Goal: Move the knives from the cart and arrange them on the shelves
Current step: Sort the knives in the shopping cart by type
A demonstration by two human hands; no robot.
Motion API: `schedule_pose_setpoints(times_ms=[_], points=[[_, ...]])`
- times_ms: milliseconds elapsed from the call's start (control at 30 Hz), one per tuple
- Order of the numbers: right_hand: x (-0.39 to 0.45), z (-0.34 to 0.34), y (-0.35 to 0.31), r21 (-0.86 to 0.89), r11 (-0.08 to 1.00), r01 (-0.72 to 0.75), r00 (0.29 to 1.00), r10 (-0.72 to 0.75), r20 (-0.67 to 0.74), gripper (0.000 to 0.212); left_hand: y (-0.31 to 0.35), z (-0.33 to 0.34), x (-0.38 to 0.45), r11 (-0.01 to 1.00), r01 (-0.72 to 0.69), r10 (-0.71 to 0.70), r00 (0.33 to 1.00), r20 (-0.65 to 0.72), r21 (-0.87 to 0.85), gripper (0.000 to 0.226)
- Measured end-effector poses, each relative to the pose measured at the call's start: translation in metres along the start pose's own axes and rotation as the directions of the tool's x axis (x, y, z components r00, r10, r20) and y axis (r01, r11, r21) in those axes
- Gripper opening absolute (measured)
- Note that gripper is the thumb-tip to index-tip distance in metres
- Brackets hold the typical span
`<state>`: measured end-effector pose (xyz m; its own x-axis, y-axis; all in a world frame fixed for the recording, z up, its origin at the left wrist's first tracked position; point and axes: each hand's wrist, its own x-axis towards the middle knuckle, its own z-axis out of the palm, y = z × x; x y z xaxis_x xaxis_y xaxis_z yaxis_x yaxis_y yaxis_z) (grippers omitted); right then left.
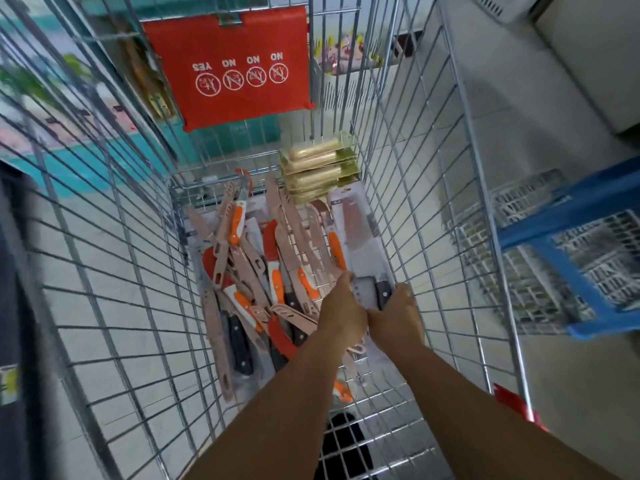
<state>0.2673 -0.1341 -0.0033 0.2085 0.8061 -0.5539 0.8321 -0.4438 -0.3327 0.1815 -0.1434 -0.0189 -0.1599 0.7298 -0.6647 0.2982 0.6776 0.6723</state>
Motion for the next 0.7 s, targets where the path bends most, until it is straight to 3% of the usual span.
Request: schedule_pose_setpoints(times_ms=[367, 467, 600, 700], points=[[0.026, 0.014, 0.009, -0.359, 0.923, 0.136, 0.990, -0.111, 0.090, 0.082, -0.012, 0.013, 0.023, 0.920, -0.199, 0.098, 0.951, 0.292, 0.338, 0.037], [0.024, 0.021, 0.015, -0.445, 0.881, 0.158, 0.987, -0.121, 0.109, 0.081, -0.021, 0.017, 0.022, 0.827, -0.262, 0.081, 0.931, 0.355, 0.497, 0.054], [0.022, 0.022, 0.018, -0.570, 0.801, 0.183, 0.983, -0.139, 0.120, 0.077, -0.023, 0.014, 0.014, 0.620, -0.361, 0.081, 0.913, 0.401, 0.697, 0.072], [0.023, 0.016, 0.011, -0.612, 0.767, 0.193, 0.981, -0.130, 0.146, 0.077, -0.025, 0.006, 0.007, 0.585, -0.363, 0.146, 0.927, 0.346, 0.725, 0.080]])
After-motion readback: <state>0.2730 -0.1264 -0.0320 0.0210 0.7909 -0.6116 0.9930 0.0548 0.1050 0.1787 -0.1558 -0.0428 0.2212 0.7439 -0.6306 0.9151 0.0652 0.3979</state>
